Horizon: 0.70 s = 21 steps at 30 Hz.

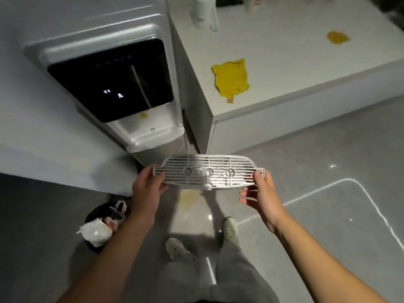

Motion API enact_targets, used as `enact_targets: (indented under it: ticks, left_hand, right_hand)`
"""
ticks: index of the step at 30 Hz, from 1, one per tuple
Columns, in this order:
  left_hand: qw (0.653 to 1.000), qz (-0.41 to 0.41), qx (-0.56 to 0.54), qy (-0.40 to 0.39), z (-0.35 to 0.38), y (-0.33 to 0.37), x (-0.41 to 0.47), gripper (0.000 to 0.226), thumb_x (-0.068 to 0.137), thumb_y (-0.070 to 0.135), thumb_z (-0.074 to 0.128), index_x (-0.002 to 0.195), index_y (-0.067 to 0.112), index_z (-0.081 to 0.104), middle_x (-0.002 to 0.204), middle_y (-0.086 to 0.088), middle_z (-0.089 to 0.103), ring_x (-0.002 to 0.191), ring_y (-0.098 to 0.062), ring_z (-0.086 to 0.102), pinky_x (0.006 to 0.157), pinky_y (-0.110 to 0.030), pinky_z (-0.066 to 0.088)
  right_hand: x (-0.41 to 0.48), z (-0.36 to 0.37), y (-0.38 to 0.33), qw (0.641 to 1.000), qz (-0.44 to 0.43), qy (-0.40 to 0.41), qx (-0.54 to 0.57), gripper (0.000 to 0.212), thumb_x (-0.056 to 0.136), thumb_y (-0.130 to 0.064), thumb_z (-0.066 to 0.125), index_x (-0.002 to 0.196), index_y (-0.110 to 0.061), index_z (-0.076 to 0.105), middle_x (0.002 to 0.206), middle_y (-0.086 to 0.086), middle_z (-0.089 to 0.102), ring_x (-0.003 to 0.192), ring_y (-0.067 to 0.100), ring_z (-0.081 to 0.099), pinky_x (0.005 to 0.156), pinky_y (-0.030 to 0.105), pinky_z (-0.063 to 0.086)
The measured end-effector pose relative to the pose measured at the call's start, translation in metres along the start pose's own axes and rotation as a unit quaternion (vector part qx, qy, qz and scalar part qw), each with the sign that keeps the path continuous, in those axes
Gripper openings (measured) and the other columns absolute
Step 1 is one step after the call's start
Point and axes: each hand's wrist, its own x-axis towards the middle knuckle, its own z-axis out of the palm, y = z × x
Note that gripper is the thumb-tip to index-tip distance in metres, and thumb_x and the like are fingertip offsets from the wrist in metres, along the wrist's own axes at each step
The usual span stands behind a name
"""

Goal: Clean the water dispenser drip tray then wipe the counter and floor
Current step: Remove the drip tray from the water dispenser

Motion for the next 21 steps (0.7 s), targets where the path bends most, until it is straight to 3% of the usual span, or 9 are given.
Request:
enact_targets:
  ticks: [3,10,14,17,21]
  left_hand:
    - [0.999,0.017,0.02,-0.046,0.037,0.013,-0.023,0.024,0.1,0.013,0.061,0.117,0.025,0.073,0.111,-0.001,0.078,0.104,-0.019,0.075,0.083,-0.03,0.061]
    - [0.993,0.022,0.035,-0.11,0.157,0.038,-0.071,0.02,0.1,0.008,0.06,0.114,0.017,0.072,0.105,-0.007,0.078,0.097,-0.021,0.075,0.087,-0.038,0.06]
    - [0.988,0.017,0.03,-0.152,0.236,0.042,-0.093,0.018,0.098,0.005,0.061,0.11,0.012,0.073,0.095,-0.011,0.076,0.078,-0.015,0.073,0.069,-0.028,0.061]
    - [0.981,0.014,0.044,-0.189,0.293,0.042,-0.102,0.019,0.099,0.01,0.065,0.116,0.01,0.072,0.102,-0.013,0.075,0.09,-0.02,0.072,0.077,-0.029,0.06]
    - [0.975,-0.001,0.056,-0.214,0.375,0.046,-0.108,0.022,0.096,0.01,0.068,0.118,0.009,0.071,0.101,-0.015,0.07,0.087,-0.02,0.068,0.071,-0.025,0.058]
  right_hand:
    - [-0.024,-0.041,-0.008,0.998,-0.017,0.046,0.036,0.024,0.107,-0.044,0.044,0.11,-0.023,0.054,0.085,0.012,0.057,0.066,0.02,0.06,0.072,0.044,0.058]
    - [-0.063,-0.155,-0.03,0.99,-0.034,0.112,0.079,0.023,0.107,-0.041,0.045,0.108,-0.02,0.054,0.078,0.011,0.05,0.062,0.02,0.055,0.065,0.035,0.057]
    - [-0.074,-0.228,-0.043,0.985,-0.038,0.14,0.09,0.023,0.105,-0.04,0.044,0.111,-0.02,0.054,0.075,0.007,0.051,0.067,0.022,0.051,0.069,0.039,0.057]
    - [-0.075,-0.281,-0.052,0.982,-0.047,0.164,0.084,0.03,0.1,-0.043,0.044,0.114,-0.019,0.055,0.077,0.007,0.057,0.069,0.023,0.058,0.071,0.039,0.06]
    - [-0.069,-0.347,-0.063,0.974,-0.047,0.203,0.093,0.03,0.105,-0.041,0.042,0.112,-0.016,0.056,0.08,0.012,0.062,0.069,0.024,0.064,0.074,0.044,0.062]
